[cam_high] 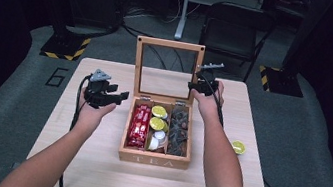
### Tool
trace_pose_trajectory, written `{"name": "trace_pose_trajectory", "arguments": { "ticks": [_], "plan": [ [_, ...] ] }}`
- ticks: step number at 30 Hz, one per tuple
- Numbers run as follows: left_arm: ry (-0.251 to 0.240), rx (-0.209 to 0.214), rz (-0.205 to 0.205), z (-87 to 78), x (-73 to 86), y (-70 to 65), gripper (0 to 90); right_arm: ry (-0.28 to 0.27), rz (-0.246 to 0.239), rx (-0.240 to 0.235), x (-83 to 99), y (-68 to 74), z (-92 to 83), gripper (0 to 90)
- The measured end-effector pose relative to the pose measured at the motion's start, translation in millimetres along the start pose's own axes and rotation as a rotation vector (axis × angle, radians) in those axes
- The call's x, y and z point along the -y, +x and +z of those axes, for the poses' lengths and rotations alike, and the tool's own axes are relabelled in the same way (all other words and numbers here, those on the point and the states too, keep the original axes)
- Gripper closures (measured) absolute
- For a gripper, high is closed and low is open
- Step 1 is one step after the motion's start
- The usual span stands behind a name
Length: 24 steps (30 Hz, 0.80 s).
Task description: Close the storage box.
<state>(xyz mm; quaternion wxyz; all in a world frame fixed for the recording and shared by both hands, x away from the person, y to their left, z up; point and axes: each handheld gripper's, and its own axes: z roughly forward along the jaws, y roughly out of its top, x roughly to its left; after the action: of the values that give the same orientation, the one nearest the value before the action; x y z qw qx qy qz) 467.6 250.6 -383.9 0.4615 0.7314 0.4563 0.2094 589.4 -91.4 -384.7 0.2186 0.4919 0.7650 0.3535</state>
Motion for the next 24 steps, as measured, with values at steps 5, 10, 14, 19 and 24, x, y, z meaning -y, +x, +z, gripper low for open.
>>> {"name": "trace_pose_trajectory", "arguments": {
  "ticks": [5, 10, 14, 19, 24],
  "plan": [
    [-0.002, 0.002, 0.001, 0.7, 0.7, 1.0, 42.1, 0.004, -0.021, -0.011, 0.0, -3.4, -0.7, 62.1],
    [-0.003, -0.006, -0.005, 0.9, 0.6, 2.6, 42.0, -0.006, -0.014, -0.012, 1.7, -2.8, -2.9, 62.9],
    [-0.004, -0.011, -0.003, 1.1, -1.5, 3.3, 42.0, -0.011, -0.011, -0.017, 3.5, -3.0, -6.0, 63.6],
    [-0.003, -0.011, 0.005, 3.4, -7.7, -0.4, 42.1, -0.03, -0.029, -0.012, 7.3, -1.1, -10.1, 64.0],
    [-0.008, -0.002, 0.016, 6.8, -15.0, -7.1, 42.1, -0.023, -0.036, -0.005, 8.8, 2.0, -15.5, 64.3]
  ]
}}
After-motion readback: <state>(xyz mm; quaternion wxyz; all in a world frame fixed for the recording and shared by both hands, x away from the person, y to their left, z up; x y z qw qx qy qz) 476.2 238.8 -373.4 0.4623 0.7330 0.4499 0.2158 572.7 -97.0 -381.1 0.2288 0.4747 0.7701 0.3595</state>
